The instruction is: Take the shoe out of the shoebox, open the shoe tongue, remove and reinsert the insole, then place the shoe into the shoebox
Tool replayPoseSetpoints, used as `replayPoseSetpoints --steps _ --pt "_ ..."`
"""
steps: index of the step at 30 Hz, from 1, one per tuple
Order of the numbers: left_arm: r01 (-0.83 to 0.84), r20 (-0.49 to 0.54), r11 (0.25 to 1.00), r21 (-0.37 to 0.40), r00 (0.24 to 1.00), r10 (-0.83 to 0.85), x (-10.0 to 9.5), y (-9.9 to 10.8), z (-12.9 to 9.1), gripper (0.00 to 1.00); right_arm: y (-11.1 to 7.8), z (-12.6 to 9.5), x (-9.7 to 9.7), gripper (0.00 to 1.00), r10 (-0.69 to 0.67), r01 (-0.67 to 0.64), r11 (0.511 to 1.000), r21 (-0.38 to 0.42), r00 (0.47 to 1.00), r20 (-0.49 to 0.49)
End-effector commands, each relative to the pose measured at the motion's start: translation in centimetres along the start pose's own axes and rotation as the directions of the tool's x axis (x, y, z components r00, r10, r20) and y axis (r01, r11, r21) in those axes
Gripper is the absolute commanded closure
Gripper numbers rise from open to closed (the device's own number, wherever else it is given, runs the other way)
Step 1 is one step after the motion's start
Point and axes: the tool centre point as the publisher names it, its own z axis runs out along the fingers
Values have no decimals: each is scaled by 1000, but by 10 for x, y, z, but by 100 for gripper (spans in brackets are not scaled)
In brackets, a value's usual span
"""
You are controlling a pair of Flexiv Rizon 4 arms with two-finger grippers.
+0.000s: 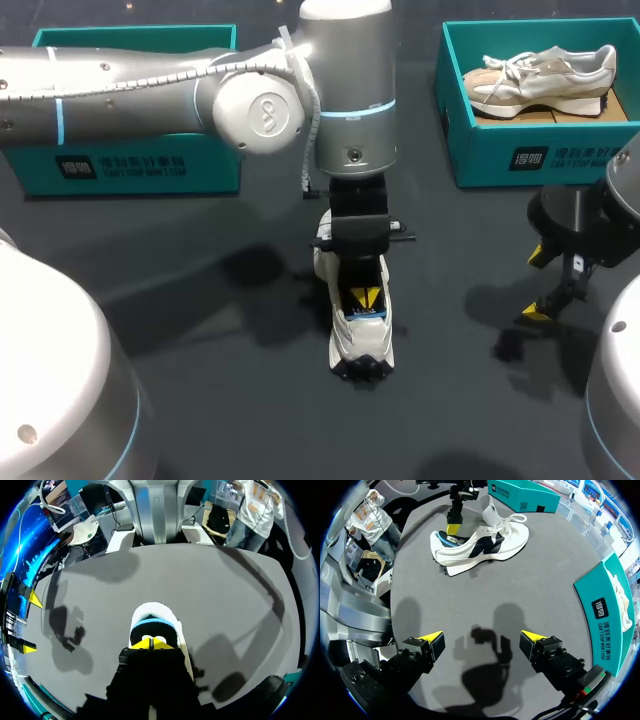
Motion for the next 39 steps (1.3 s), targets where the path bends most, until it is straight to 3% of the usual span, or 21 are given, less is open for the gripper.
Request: replayPoseSetpoints --steps 1,8,21,27,32,39 --pt "-6 28 999 -32 1000 7 4 -13 -1 100 -1 -1 2 0 0 0 1000 0 1000 3" --pt "-26 4 999 -40 1000 26 -2 -17 10 100 -1 -1 2 0 0 0 1000 0 1000 3" --pt "9 -49 1000 -8 999 -9 -1 3 50 100 -1 -1 2 0 0 0 1000 0 1000 3" --pt "42 -71 999 -34 997 -44 4 12 64 100 -1 -1 2 0 0 0 1000 0 1000 3" --pt "45 -41 998 -53 998 -48 10 15 48 100 -1 -1 2 0 0 0 1000 0 1000 3" --pt "-18 4 995 -95 1000 19 9 -6 19 100 -1 -1 2 0 0 0 1000 0 1000 3"
